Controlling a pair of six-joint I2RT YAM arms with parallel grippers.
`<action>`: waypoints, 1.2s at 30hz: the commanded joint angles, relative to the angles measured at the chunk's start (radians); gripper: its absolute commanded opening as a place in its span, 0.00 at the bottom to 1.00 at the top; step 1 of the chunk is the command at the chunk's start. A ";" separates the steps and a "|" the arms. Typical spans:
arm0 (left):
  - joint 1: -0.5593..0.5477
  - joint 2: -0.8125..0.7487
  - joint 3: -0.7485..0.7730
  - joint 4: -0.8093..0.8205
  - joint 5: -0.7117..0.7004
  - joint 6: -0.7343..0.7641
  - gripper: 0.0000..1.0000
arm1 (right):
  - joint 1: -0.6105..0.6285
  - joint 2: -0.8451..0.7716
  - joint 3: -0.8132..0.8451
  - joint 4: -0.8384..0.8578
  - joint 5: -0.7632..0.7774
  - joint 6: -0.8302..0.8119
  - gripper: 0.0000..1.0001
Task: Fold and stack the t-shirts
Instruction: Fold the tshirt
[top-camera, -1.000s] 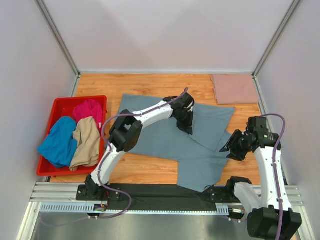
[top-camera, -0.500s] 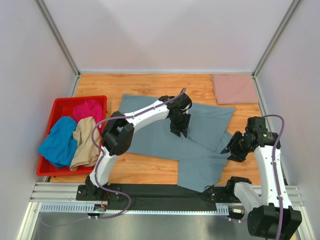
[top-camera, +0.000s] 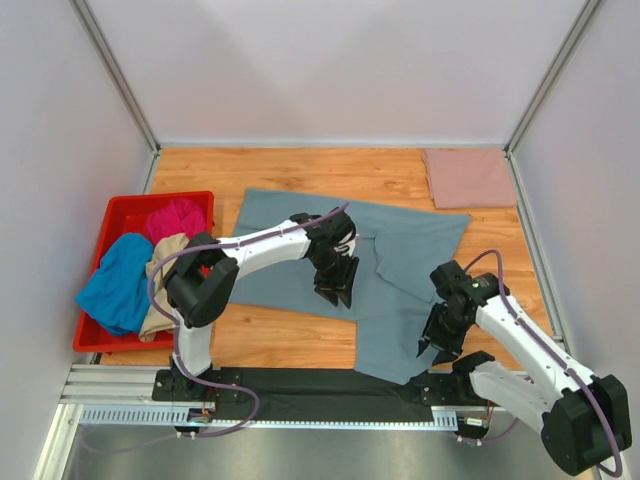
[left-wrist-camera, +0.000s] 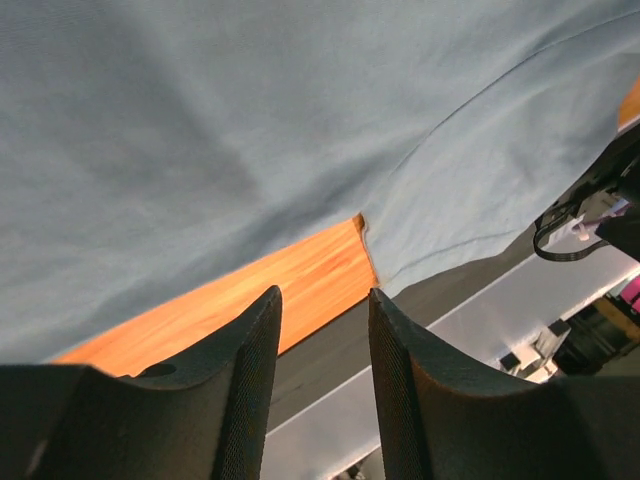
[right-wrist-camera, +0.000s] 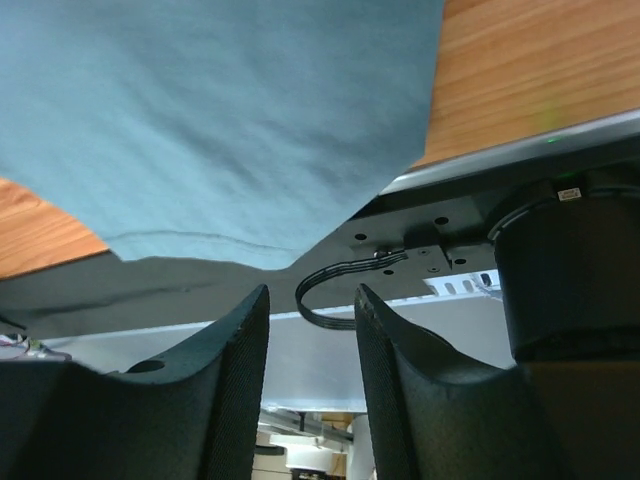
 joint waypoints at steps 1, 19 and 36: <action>0.013 -0.004 0.030 0.077 0.049 0.028 0.48 | 0.022 0.003 -0.005 0.113 0.069 0.154 0.42; 0.275 -0.115 -0.072 -0.023 -0.144 0.019 0.50 | -0.312 0.689 0.299 0.308 0.419 -0.151 0.40; 0.430 -0.236 -0.184 -0.118 -0.206 0.082 0.51 | -0.539 0.947 0.681 0.156 0.430 -0.295 0.39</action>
